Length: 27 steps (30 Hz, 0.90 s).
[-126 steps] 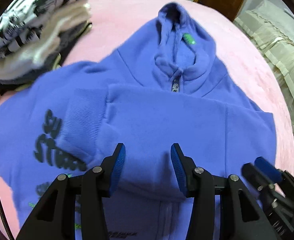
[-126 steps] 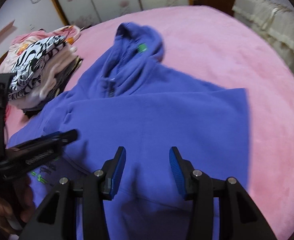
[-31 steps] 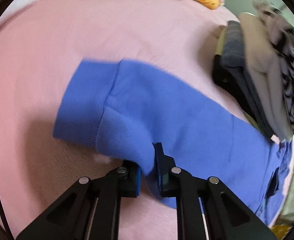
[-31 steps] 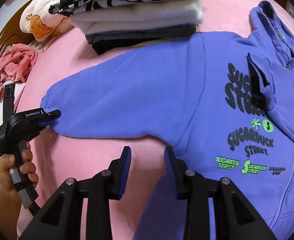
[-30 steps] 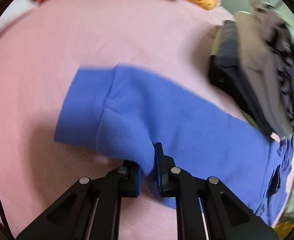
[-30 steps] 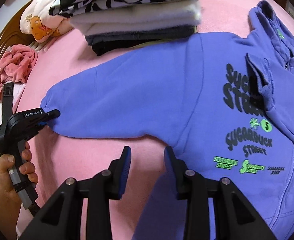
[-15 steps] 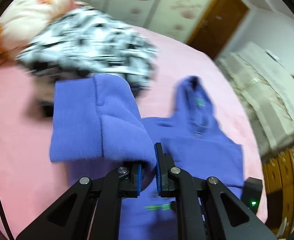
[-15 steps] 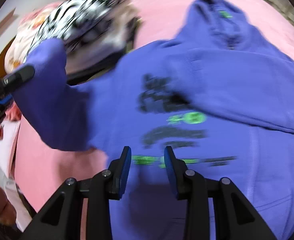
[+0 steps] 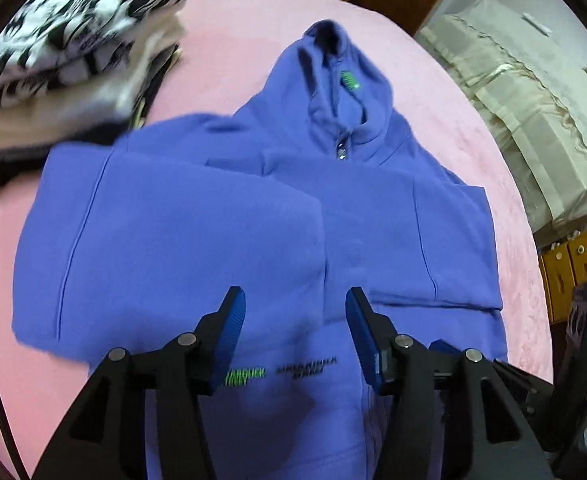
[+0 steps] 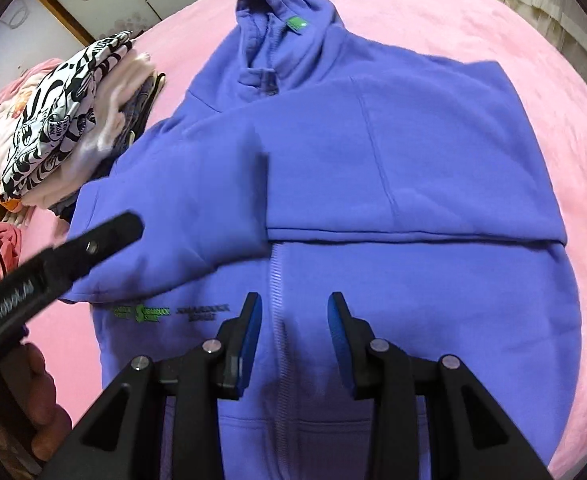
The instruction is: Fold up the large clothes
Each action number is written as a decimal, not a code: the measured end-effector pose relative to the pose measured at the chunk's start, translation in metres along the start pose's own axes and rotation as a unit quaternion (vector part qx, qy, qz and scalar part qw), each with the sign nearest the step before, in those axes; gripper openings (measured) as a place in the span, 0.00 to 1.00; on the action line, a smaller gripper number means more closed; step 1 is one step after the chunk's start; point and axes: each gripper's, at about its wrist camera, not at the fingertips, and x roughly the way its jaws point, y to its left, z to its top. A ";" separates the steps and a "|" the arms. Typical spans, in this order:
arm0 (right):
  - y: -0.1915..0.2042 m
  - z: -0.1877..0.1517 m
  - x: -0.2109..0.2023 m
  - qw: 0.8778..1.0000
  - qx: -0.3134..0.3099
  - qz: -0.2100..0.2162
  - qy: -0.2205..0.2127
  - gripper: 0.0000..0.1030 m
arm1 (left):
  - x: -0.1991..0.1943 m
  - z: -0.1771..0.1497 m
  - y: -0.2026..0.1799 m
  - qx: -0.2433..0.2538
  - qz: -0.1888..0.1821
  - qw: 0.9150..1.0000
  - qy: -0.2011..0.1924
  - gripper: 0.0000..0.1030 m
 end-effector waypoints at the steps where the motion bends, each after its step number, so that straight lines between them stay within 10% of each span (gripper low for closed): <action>1: -0.001 0.001 0.000 1.000 0.001 0.004 0.003 0.34 | -0.004 -0.005 0.004 -0.008 0.004 1.000 0.000 0.50; 7: 0.013 0.014 -0.001 0.999 -0.029 0.037 0.006 0.50 | -0.038 -0.028 0.047 -0.050 0.050 0.997 -0.015 0.55; 22: 0.032 0.071 0.075 0.998 -0.056 0.009 0.019 0.52 | -0.065 -0.051 0.124 -0.133 0.116 0.984 -0.027 0.55; 24: 0.041 0.071 0.076 0.997 -0.078 -0.005 0.008 0.39 | -0.066 -0.051 0.125 -0.134 0.114 0.984 -0.030 0.55; 25: 0.045 0.071 0.074 0.995 -0.095 0.003 0.004 0.15 | -0.066 -0.052 0.124 -0.133 0.114 0.984 -0.030 0.55; 27: 0.053 0.070 0.069 0.993 -0.120 0.018 0.006 0.10 | -0.063 -0.050 0.120 -0.130 0.115 0.984 -0.030 0.55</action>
